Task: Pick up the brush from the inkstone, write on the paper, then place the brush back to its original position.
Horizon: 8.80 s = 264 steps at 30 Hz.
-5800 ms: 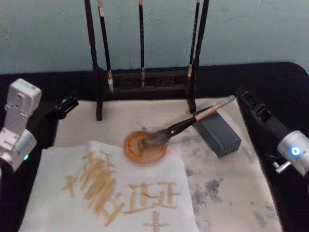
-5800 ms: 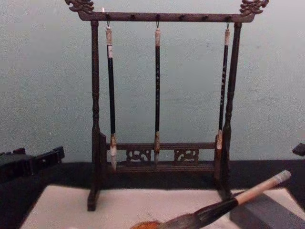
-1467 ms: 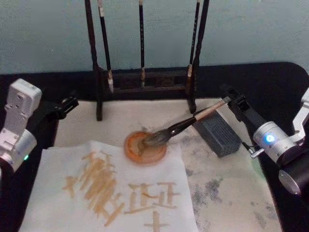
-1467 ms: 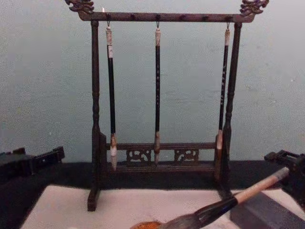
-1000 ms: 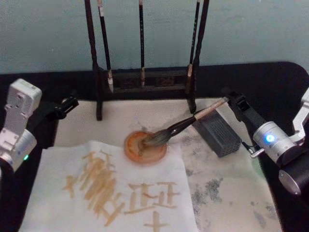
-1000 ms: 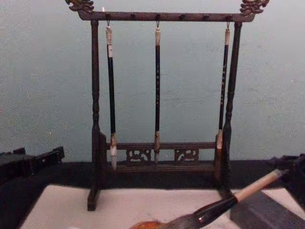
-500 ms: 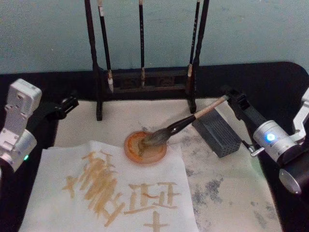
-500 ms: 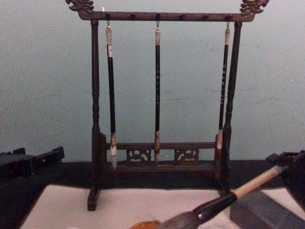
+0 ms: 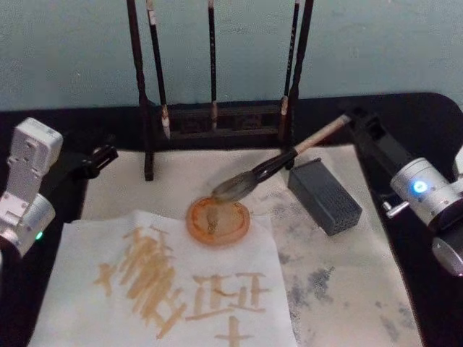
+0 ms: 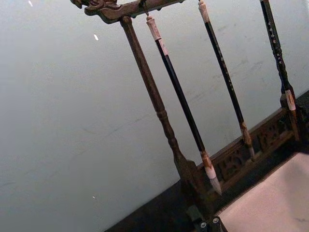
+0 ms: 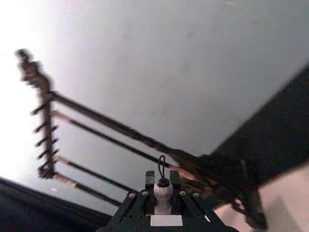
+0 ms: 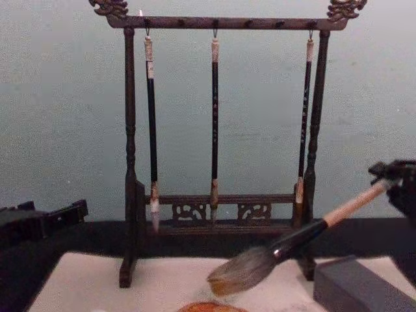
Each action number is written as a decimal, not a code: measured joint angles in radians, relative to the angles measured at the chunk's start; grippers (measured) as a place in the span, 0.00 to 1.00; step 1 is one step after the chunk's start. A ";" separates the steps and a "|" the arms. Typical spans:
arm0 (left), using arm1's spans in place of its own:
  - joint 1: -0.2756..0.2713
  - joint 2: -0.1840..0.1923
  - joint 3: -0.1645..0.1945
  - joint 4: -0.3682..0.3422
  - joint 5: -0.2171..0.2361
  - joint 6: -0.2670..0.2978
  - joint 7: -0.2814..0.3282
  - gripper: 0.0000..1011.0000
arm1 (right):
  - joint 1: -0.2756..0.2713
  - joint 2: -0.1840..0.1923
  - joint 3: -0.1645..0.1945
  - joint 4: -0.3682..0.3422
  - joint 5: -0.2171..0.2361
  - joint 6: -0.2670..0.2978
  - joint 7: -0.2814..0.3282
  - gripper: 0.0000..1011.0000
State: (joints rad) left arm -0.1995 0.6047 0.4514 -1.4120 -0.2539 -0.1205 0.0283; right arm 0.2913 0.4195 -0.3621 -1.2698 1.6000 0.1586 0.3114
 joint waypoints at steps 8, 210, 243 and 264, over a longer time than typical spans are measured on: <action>0.000 0.000 0.000 0.000 0.000 0.000 0.000 0.99 | -0.030 0.069 -0.002 -0.147 -0.011 -0.015 0.001 0.18; 0.000 0.000 0.000 0.000 0.000 0.000 0.000 0.99 | -0.075 0.052 -0.180 -0.485 -0.778 -0.044 0.107 0.18; 0.000 0.000 0.000 0.000 0.000 0.000 0.000 0.99 | -0.103 0.116 -0.158 -0.468 -0.811 0.000 0.078 0.18; 0.000 0.000 0.000 0.000 0.000 0.000 0.000 0.99 | -0.183 0.137 -0.059 -0.528 -0.737 -0.062 0.082 0.18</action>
State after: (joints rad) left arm -0.1995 0.6047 0.4514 -1.4119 -0.2539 -0.1205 0.0283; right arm 0.1085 0.5568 -0.4206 -1.7975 0.8632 0.0963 0.3936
